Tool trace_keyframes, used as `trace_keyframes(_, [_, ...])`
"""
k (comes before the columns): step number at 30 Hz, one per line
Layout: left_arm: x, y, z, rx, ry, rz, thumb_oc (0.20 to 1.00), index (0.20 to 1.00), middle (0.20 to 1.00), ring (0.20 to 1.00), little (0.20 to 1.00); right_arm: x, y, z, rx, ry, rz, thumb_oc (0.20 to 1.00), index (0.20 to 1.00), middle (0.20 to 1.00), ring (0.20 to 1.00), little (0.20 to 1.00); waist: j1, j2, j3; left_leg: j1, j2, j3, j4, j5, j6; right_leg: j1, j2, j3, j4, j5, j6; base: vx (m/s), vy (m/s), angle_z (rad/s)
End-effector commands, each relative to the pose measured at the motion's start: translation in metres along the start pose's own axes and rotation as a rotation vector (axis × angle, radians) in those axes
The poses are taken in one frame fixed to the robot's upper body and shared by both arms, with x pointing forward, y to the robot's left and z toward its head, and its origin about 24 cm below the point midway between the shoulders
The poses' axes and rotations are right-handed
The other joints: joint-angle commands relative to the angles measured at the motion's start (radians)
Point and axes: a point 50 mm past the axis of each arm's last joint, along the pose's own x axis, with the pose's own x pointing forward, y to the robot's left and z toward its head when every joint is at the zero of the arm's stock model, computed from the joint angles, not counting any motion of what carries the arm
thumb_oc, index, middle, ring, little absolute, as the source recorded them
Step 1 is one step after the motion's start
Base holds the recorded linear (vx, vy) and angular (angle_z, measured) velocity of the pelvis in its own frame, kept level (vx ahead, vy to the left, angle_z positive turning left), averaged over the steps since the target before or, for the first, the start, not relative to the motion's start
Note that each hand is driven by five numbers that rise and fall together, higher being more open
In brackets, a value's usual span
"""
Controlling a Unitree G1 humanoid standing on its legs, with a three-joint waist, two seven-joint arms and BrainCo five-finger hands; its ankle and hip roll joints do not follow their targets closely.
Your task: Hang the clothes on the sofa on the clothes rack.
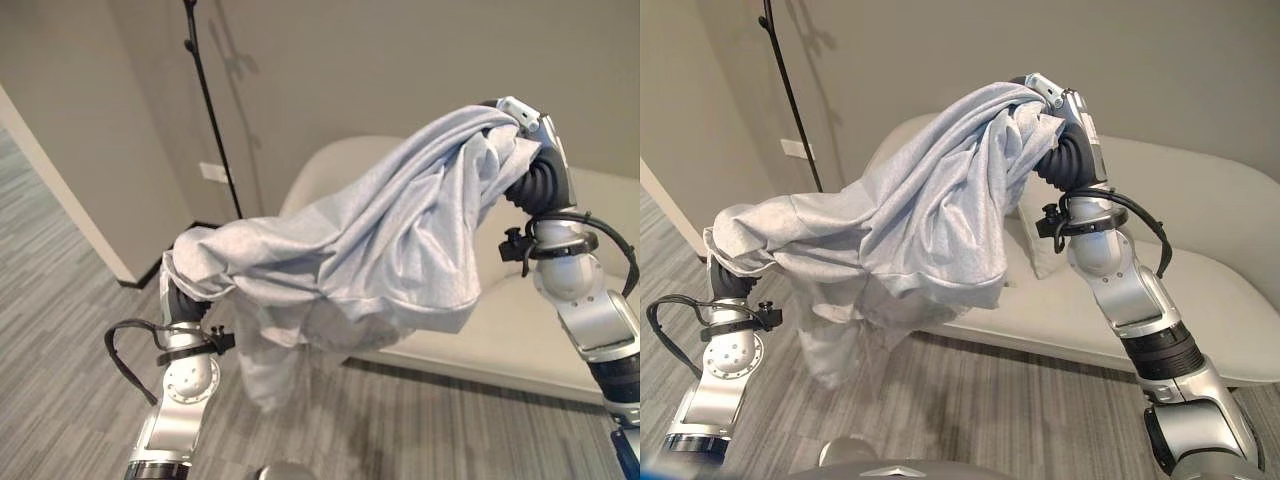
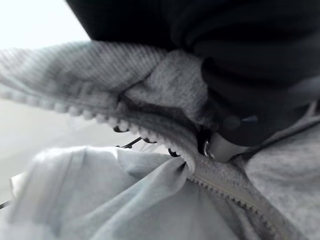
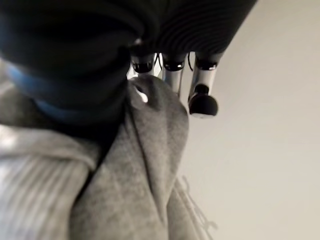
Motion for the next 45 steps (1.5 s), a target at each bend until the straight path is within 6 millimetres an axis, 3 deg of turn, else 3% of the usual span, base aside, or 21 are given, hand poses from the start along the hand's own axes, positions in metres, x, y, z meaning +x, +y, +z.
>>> trace_keyframes(1, [0.007,0.016,0.012,-0.004,-0.075,0.072,0.2,0.2,0.2,0.2,0.2,0.014,-0.027,0.0,-0.038,-0.029,-0.123,0.2,0.2,0.2,0.2,0.2,0.022,-0.005,-0.044,0.02,0.059,-0.014,-0.093,0.243,-0.07,0.012,-0.05,0.021,-0.066,-0.004,0.066,0.0,0.321,0.88])
trace_keyframes(4, [0.004,0.008,0.015,-0.021,-0.087,0.02,0.2,0.2,0.2,0.2,0.2,0.008,-0.032,-0.007,-0.065,0.008,-0.147,0.2,0.2,0.2,0.2,0.2,0.007,0.011,-0.056,0.012,0.078,0.006,-0.129,0.298,-0.086,0.021,-0.12,-0.011,-0.049,0.029,0.104,0.11,0.508,0.88])
trace_keyframes(7, [0.007,0.0,0.025,-0.008,-0.159,-0.067,0.2,0.2,0.2,0.2,0.2,0.002,-0.039,-0.009,-0.092,0.024,-0.168,0.2,0.2,0.2,0.2,0.2,-0.011,0.023,-0.061,-0.049,0.035,0.045,-0.082,0.13,-0.078,0.056,-0.207,-0.044,-0.031,0.082,0.141,0.17,0.484,0.79])
trace_keyframes(10, [0.011,-0.001,0.034,0.001,-0.231,-0.099,0.2,0.2,0.2,0.2,0.2,-0.01,-0.042,-0.012,-0.116,0.054,-0.197,0.2,0.2,0.2,0.2,0.2,-0.019,-0.013,-0.054,-0.116,-0.067,0.051,-0.019,-0.023,-0.01,0.063,-0.337,-0.074,0.035,0.217,0.191,0.17,0.518,0.71])
trace_keyframes(12, [0.017,0.001,0.041,0.032,-0.282,-0.1,0.2,0.2,0.2,0.2,0.2,-0.015,-0.043,-0.014,-0.128,0.077,-0.218,0.2,0.2,0.2,0.2,0.2,-0.035,-0.016,-0.052,-0.126,-0.133,0.046,-0.019,-0.07,0.034,0.048,-0.403,-0.068,0.109,0.316,0.198,0.15,0.41,0.48])
trace_keyframes(13, [0.017,0.001,0.041,0.034,-0.284,-0.1,0.2,0.2,0.2,0.2,0.2,-0.016,-0.043,-0.014,-0.129,0.078,-0.22,0.2,0.2,0.2,0.2,0.2,-0.036,-0.022,-0.053,-0.128,-0.141,0.048,-0.019,-0.072,0.04,0.046,-0.412,-0.07,0.111,0.321,0.2,0.21,0.533,0.49])
trace_keyframes(14, [0.02,0.004,0.047,0.074,-0.336,-0.089,0.2,0.2,0.2,0.2,0.2,-0.017,-0.043,-0.013,-0.157,0.074,-0.24,0.2,0.2,0.2,0.2,0.2,-0.053,-0.007,-0.05,-0.117,-0.209,0.046,-0.032,-0.112,0.085,0.026,-0.468,-0.061,0.196,0.426,0.2,0.14,0.392,0.45])
trace_keyframes(17, [0.021,0.006,0.048,0.094,-0.355,-0.075,0.2,0.2,0.2,0.2,0.2,-0.017,-0.043,-0.01,-0.161,0.062,-0.258,0.2,0.2,0.2,0.2,0.2,-0.074,0.007,-0.045,-0.091,-0.272,0.05,-0.057,-0.142,0.129,0.007,-0.498,-0.049,0.263,0.47,0.2,0.22,0.529,0.42])
trace_keyframes(18, [0.018,0.002,0.043,0.071,-0.314,-0.065,0.2,0.2,0.2,0.2,0.2,-0.025,-0.042,-0.011,-0.171,0.08,-0.255,0.2,0.2,0.2,0.2,0.2,-0.128,0.017,-0.03,-0.036,-0.341,0.023,-0.117,-0.151,0.156,-0.07,-0.454,0.074,0.322,0.433,0.2,0.3,0.57,0.09])
trace_keyframes(19, [0.017,0.0,0.042,0.066,-0.307,-0.07,0.2,0.2,0.2,0.2,0.2,-0.027,-0.045,-0.01,-0.186,0.075,-0.252,0.2,0.2,0.2,0.2,0.2,-0.144,0.022,-0.023,-0.01,-0.36,0.018,-0.141,-0.149,0.166,-0.11,-0.42,0.124,0.332,0.385,0.194,0.32,0.547,0.29])
trace_keyframes(21, [0.015,-0.003,0.041,0.055,-0.296,-0.078,0.2,0.2,0.2,0.2,0.2,-0.029,-0.049,-0.009,-0.208,0.067,-0.245,0.2,0.2,0.2,0.2,0.2,-0.153,0.026,-0.016,0.018,-0.375,0.023,-0.171,-0.148,0.172,-0.156,-0.376,0.157,0.334,0.327,0.184,0.17,0.217,0.54])
trace_keyframes(22, [0.011,-0.008,0.04,0.053,-0.291,-0.099,0.2,0.2,0.2,0.2,0.2,-0.031,-0.056,-0.007,-0.24,0.051,-0.24,0.2,0.2,0.2,0.2,0.2,-0.181,0.031,0.004,0.068,-0.392,0.01,-0.207,-0.154,0.18,-0.246,-0.289,0.188,0.313,0.235,0.169,0.18,0.154,0.23])
trace_keyframes(24, [0.01,-0.012,0.04,0.044,-0.286,-0.108,0.2,0.2,0.2,0.2,0.2,-0.034,-0.059,-0.007,-0.247,0.052,-0.237,0.2,0.2,0.2,0.2,0.2,-0.19,0.031,0.017,0.09,-0.395,0.002,-0.221,-0.153,0.178,-0.294,-0.237,0.208,0.297,0.208,0.154,0.16,0.107,0.09])
trace_keyframes(25, [0.011,-0.019,0.039,0.027,-0.269,-0.122,0.2,0.2,0.2,0.2,0.2,-0.039,-0.064,-0.01,-0.267,0.072,-0.242,0.2,0.2,0.2,0.2,0.2,-0.218,0.017,0.034,0.128,-0.414,-0.017,-0.233,-0.167,0.18,-0.36,-0.151,0.237,0.241,0.189,0.151,0.16,0.045,0.21])
trace_keyframes(26, [0.011,-0.026,0.04,0.013,-0.263,-0.143,0.2,0.2,0.2,0.2,0.2,-0.042,-0.066,-0.012,-0.28,0.085,-0.243,0.2,0.2,0.2,0.2,0.2,-0.228,0.006,0.038,0.14,-0.426,-0.024,-0.234,-0.18,0.181,-0.38,-0.116,0.241,0.209,0.187,0.15,0.21,0.058,0.32])
trace_keyframes(33, [0.005,-0.059,0.055,-0.064,-0.293,-0.272,0.2,0.2,0.2,0.2,0.2,-0.064,-0.074,-0.018,-0.32,0.153,-0.238,0.2,0.2,0.2,0.2,0.2,-0.253,-0.03,0.006,0.167,-0.443,-0.072,-0.209,-0.233,0.176,-0.304,-0.006,0.281,0.101,0.103,0.093,0.18,-0.082,0.54])
trace_keyframes(37, [0.001,-0.069,0.065,-0.141,-0.3,-0.321,0.2,0.2,0.2,0.2,0.2,-0.068,-0.074,-0.018,-0.299,0.158,-0.223,0.2,0.2,0.2,0.2,0.2,-0.254,-0.025,-0.014,0.118,-0.397,-0.061,-0.03,-0.287,0.121,-0.213,0.032,0.262,0.029,0.057,0.06,0.19,-0.154,0.13])
trace_keyframes(39, [0.002,-0.069,0.07,-0.167,-0.319,-0.332,0.2,0.2,0.2,0.2,0.2,-0.064,-0.073,-0.016,-0.279,0.135,-0.22,0.2,0.2,0.2,0.2,0.2,-0.233,-0.048,0.004,0.013,-0.305,-0.052,0.222,-0.205,0.039,-0.145,0.049,0.257,-0.016,0.039,0.017,0.09,-0.208,0.02])
trace_keyframes(41, [0.003,-0.068,0.07,-0.184,-0.313,-0.323,0.2,0.2,0.2,0.2,0.2,-0.062,-0.072,-0.016,-0.275,0.131,-0.212,0.2,0.2,0.2,0.2,0.2,-0.215,-0.068,0.015,-0.047,-0.259,-0.04,0.328,-0.125,0.013,-0.113,0.053,0.231,-0.038,0.03,-0.009,0.04,-0.143,-0.14])
trace_keyframes(44, [0.005,-0.068,0.072,-0.196,-0.309,-0.312,0.2,0.2,0.2,0.2,0.2,-0.061,-0.07,-0.014,-0.273,0.123,-0.194,0.2,0.2,0.2,0.2,0.2,-0.21,-0.074,0.024,-0.092,-0.201,-0.024,0.365,-0.112,0.014,-0.079,0.063,0.226,-0.052,0.014,-0.02,0.12,-0.044,-0.1])
trace_keyframes(45, [0.004,-0.068,0.073,-0.199,-0.313,-0.314,0.2,0.2,0.2,0.2,0.2,-0.06,-0.068,-0.012,-0.268,0.11,-0.179,0.2,0.2,0.2,0.2,0.2,-0.207,-0.072,0.023,-0.11,-0.188,-0.038,0.295,-0.16,0.027,-0.062,0.069,0.255,-0.052,-0.007,-0.014,0.27,0.038,0.02])
